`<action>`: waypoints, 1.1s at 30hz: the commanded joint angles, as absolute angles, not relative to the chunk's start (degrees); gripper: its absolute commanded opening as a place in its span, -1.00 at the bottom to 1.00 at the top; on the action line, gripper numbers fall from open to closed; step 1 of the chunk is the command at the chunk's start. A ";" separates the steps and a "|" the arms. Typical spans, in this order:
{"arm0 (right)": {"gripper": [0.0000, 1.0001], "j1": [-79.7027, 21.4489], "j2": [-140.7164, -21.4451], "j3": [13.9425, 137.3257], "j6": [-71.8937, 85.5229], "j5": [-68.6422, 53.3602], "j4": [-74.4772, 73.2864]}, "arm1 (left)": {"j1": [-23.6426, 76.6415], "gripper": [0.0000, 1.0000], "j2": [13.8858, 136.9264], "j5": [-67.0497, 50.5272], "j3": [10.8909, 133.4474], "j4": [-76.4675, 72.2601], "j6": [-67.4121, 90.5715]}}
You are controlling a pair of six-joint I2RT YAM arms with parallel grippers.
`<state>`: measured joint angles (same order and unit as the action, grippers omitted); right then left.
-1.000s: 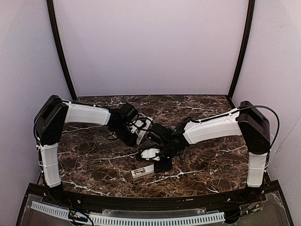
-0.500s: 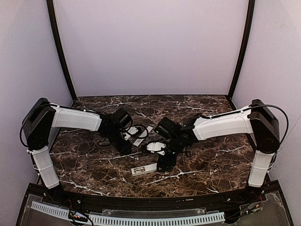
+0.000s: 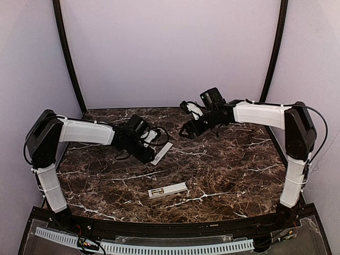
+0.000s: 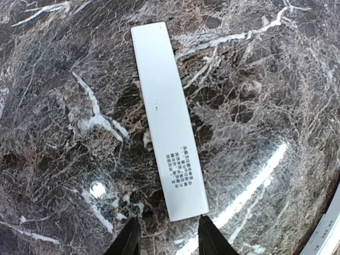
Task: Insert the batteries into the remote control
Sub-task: Move the battery cover to the center of the board.
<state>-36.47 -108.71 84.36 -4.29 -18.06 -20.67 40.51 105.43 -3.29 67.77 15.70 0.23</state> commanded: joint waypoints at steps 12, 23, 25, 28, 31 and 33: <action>0.45 -32.32 -129.97 101.76 8.51 -31.21 -17.64 | 42.35 -0.35 113.16 5.06 67.92 17.58 -4.39; 0.44 -30.35 -131.51 103.22 8.78 -31.94 -17.49 | 42.34 -0.23 106.72 2.22 67.27 13.39 -2.11; 0.43 -30.09 -131.86 102.98 8.86 -31.74 -17.20 | 42.13 -0.22 107.37 1.90 68.32 12.26 -1.47; 0.43 -29.68 -132.26 102.46 9.22 -32.15 -16.56 | 41.50 -0.22 108.58 1.00 69.73 11.16 -1.03; 0.43 -29.29 -132.37 101.84 9.41 -32.55 -16.19 | 40.91 -0.22 109.55 -1.31 70.10 9.35 -0.56; 0.43 -29.27 -132.36 101.69 9.36 -32.82 -16.09 | 40.68 -0.22 110.24 -1.00 70.67 9.28 -0.64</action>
<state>-29.65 -131.17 101.89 8.82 -31.59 -17.91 41.50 109.60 0.89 68.75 10.96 -1.52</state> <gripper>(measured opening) 0.717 0.389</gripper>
